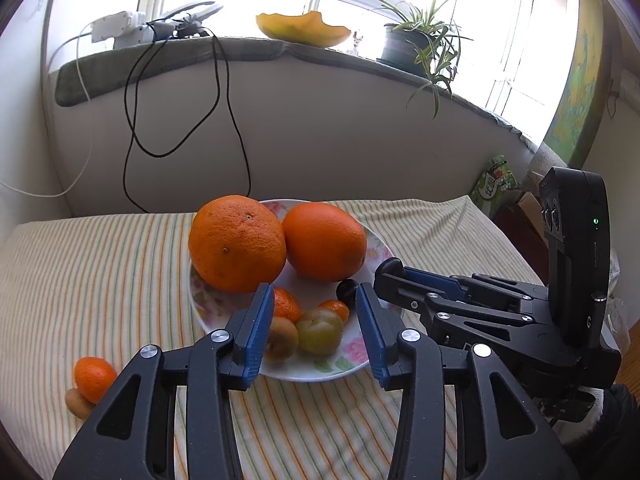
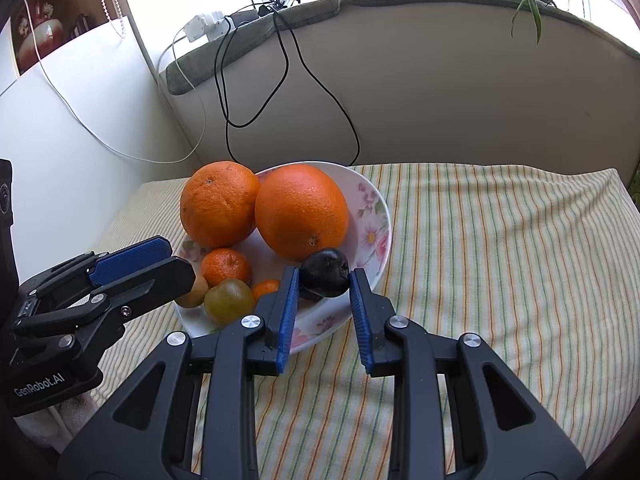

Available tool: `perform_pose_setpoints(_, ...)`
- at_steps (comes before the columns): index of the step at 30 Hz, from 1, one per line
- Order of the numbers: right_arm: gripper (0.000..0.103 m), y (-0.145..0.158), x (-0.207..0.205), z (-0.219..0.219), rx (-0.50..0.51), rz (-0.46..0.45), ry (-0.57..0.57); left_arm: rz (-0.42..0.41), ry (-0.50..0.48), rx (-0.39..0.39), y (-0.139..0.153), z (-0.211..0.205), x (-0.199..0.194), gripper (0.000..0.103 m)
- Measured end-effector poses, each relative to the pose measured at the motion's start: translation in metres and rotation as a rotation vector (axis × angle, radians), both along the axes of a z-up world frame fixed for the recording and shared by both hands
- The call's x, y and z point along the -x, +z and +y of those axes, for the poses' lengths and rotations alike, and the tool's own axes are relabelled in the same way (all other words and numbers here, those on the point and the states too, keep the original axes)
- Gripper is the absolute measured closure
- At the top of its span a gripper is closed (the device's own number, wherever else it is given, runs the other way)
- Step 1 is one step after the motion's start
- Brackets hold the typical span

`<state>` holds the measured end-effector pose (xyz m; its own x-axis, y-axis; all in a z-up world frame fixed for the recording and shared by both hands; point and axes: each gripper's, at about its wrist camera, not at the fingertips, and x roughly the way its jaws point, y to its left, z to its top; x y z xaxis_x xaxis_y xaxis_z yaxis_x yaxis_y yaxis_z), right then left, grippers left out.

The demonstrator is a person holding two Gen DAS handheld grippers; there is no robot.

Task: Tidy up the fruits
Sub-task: 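Lower both fruits onto the plate and open both tools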

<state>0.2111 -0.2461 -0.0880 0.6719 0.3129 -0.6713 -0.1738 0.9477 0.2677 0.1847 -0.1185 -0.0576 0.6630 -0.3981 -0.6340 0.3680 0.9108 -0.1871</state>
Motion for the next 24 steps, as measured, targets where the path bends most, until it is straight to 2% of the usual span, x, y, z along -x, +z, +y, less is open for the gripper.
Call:
perform_pose_setpoints(1, 0.075, 0.000, 0.000, 0.000, 0.001, -0.001, 0.000, -0.001, 0.001, 0.000, 0.001, 0.001, 0.000, 0.059)
perform_pose_setpoints(2, 0.068, 0.001, 0.000, 0.001, 0.001, -0.004, 0.002, -0.002, 0.001, 0.001, 0.001, 0.001, 0.000, 0.058)
perform_pose_setpoints(3, 0.053, 0.002, 0.001, 0.001, 0.008, -0.007, -0.003, -0.002, 0.001, 0.002, 0.001, 0.002, 0.001, 0.058)
perform_pose_setpoints(5, 0.038, 0.004, 0.004, 0.001, 0.014, -0.027, -0.015, -0.003, 0.002, 0.002, 0.002, 0.002, 0.001, 0.054)
perform_pose_setpoints(16, 0.032, 0.009, 0.011, -0.004, 0.011, -0.037, -0.030, -0.015, 0.011, 0.008, 0.007, 0.006, 0.011, 0.049)
perform_pose_setpoints(18, 0.028, 0.009, 0.013, -0.003, 0.011, -0.037, -0.032, -0.016, 0.013, 0.008, 0.007, 0.007, 0.013, 0.048)
perform_pose_setpoints(24, 0.025, 0.011, 0.020, 0.000, 0.017, -0.037, -0.033, -0.019, 0.021, 0.010, 0.011, 0.011, 0.019, 0.041)
